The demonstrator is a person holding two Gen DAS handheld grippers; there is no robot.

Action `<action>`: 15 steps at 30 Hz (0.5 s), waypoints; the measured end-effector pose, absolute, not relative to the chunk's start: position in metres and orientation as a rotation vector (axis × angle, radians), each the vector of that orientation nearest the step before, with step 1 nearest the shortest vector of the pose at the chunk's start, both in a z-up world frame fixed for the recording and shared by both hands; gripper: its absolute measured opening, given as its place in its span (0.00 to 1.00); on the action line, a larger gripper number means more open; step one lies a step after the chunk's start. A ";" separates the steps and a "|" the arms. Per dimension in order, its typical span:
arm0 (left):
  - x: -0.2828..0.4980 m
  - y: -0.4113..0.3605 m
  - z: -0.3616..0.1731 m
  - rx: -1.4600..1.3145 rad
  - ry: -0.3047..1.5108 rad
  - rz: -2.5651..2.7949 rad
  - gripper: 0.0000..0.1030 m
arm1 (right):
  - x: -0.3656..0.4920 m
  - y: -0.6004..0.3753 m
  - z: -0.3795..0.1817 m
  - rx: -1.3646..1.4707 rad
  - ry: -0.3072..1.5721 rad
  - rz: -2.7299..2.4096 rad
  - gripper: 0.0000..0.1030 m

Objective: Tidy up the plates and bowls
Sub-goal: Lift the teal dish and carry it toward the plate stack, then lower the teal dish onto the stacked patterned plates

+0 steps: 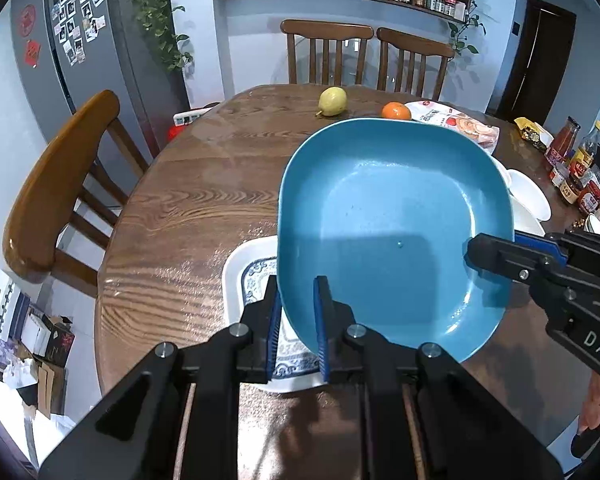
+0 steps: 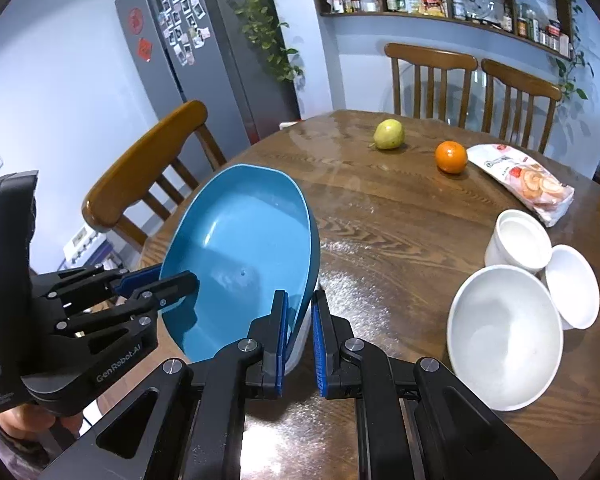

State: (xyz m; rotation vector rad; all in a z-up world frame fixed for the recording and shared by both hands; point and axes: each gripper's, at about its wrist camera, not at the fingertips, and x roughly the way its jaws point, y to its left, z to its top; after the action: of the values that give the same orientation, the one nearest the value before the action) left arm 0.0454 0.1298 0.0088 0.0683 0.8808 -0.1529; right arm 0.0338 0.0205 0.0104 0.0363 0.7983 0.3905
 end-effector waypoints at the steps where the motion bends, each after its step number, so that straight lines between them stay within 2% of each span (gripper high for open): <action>1: 0.043 0.132 0.007 0.066 0.884 -0.150 0.13 | 0.033 0.022 0.009 0.037 0.803 0.393 0.13; 15: 0.033 0.143 -0.008 0.052 0.920 -0.113 0.13 | 0.032 0.037 -0.014 0.048 0.867 0.419 0.13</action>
State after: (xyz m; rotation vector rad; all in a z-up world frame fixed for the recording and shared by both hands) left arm 0.0332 0.1435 -0.0077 0.0524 0.9198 -0.1130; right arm 0.0324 0.0367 -0.0144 0.0477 0.8666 0.4190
